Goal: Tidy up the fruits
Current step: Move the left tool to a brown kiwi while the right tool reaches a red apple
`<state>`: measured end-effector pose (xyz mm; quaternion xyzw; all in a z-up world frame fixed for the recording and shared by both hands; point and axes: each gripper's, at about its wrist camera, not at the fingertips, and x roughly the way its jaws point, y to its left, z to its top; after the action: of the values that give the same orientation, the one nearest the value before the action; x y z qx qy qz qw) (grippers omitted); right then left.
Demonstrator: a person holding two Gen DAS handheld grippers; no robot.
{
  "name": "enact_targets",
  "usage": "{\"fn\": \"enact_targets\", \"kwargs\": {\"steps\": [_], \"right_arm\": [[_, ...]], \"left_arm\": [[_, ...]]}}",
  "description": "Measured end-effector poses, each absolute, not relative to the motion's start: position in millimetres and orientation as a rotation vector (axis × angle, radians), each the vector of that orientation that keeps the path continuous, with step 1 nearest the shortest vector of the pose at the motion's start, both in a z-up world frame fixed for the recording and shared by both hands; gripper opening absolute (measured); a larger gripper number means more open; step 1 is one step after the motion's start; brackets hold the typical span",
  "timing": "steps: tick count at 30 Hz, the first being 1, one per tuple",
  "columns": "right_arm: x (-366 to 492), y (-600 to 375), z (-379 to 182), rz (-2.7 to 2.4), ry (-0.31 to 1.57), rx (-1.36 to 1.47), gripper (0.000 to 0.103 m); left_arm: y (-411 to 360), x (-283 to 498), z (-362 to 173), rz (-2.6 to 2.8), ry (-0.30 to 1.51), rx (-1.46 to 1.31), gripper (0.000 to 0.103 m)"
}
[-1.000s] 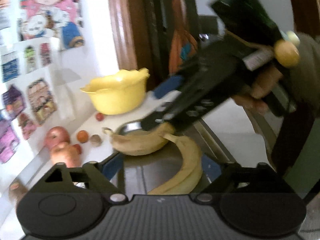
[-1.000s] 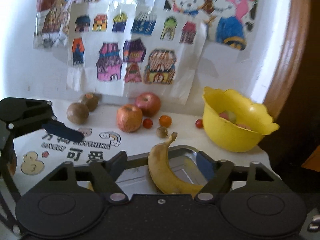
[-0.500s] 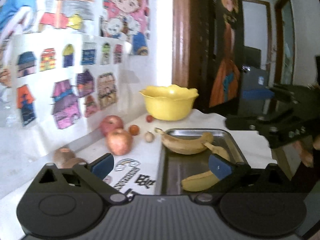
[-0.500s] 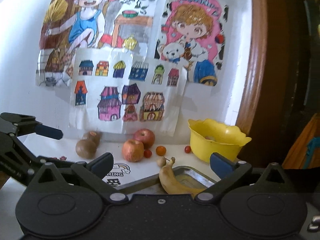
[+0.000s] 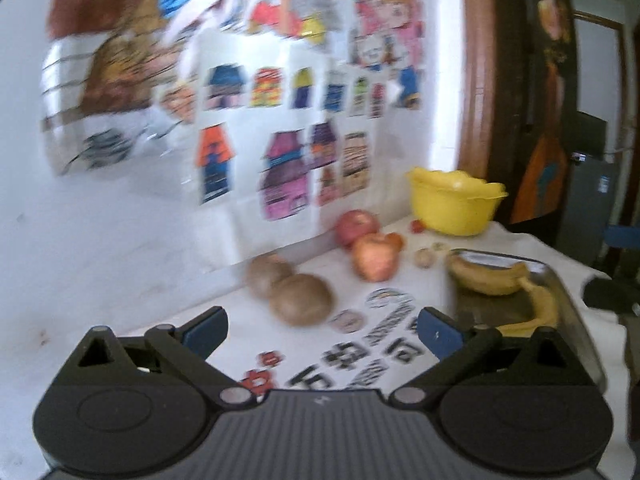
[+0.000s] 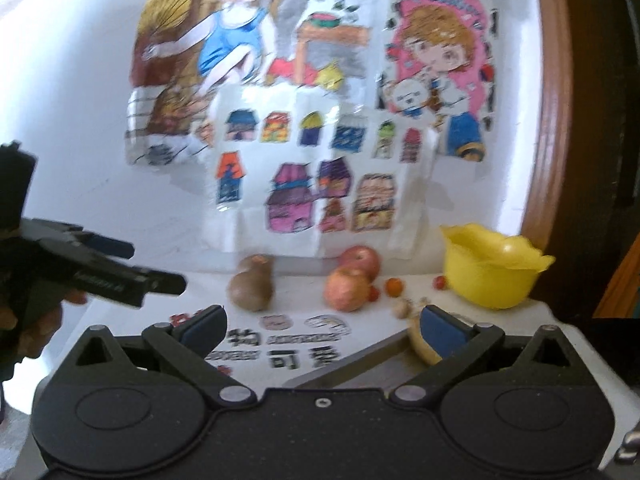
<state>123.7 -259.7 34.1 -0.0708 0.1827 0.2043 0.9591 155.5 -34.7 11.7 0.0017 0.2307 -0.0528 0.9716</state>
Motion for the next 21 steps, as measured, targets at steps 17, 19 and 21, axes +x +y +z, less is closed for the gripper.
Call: {"fn": "enact_targets", "kwargs": {"steps": [17, 19, 21], "right_arm": [[198, -225, 2, 0.235, 0.56, -0.067, 0.102], [207, -226, -1, 0.21, 0.564, -0.055, 0.102], [217, -226, -4, 0.184, 0.571, -0.054, 0.102]], "left_arm": [[16, 204, -14, 0.01, 0.577, -0.043, 0.103], [14, 211, -14, 0.003, 0.575, -0.036, 0.103], [11, 217, -14, -0.004, 0.572, -0.023, 0.103]]}}
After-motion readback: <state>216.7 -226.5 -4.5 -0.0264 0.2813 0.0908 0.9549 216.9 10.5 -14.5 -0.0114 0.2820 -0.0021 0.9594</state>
